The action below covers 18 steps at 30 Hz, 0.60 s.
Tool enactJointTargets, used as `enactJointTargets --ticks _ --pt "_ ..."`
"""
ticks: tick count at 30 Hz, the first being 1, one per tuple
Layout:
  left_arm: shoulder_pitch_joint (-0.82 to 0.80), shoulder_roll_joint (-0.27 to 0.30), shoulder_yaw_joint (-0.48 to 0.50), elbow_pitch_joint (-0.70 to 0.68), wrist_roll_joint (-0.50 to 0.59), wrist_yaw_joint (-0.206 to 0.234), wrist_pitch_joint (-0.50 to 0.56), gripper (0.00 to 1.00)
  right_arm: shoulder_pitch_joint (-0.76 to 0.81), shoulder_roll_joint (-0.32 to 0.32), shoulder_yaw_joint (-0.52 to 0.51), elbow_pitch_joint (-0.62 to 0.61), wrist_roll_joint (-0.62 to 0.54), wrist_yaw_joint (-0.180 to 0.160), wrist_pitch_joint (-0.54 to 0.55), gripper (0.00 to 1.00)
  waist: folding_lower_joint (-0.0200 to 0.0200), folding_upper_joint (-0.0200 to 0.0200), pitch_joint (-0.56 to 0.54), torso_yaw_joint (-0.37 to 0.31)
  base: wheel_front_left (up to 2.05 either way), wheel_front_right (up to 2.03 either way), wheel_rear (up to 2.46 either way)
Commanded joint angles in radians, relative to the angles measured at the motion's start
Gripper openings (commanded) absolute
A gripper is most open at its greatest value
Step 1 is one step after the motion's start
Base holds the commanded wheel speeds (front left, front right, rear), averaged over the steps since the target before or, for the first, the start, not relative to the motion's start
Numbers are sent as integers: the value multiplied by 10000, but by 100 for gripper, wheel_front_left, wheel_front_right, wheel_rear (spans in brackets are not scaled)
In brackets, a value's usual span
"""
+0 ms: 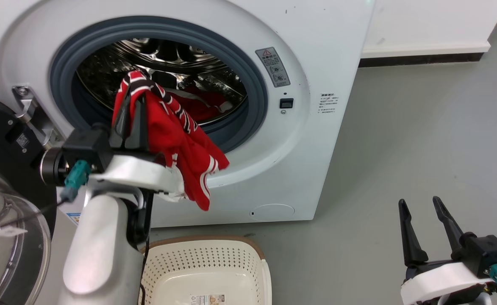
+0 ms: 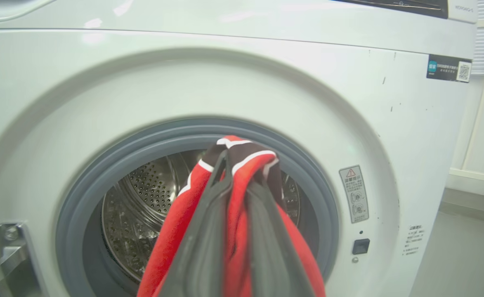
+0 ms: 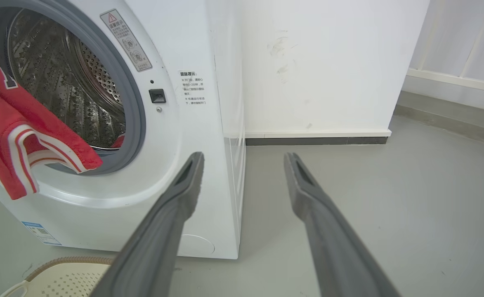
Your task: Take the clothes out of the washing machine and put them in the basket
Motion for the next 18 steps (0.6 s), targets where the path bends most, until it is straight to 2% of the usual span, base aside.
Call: enactJointTargets --ticks 1,5,11,18 --pt "451 -22 -141 -522 70 -2 33 0 127 6 -15 -85 -31 -7 52 100 3 0 -65 98 0 0 0" --pt "1264 -70 -359 -1397 92 46 326 0 215 6 20 -163 -19 -7 100 100 3 0 -82 152 0 0 0" --pt "3148 -196 -443 -2655 -138 493 876 0 263 4 43 -288 -12 -7 182 100 3 0 93 236 0 0 0" --pt "4631 -327 -671 -2330 -500 1019 989 0 -76 6 161 -467 -78 -7 211 100 3 0 838 326 0 0 0"
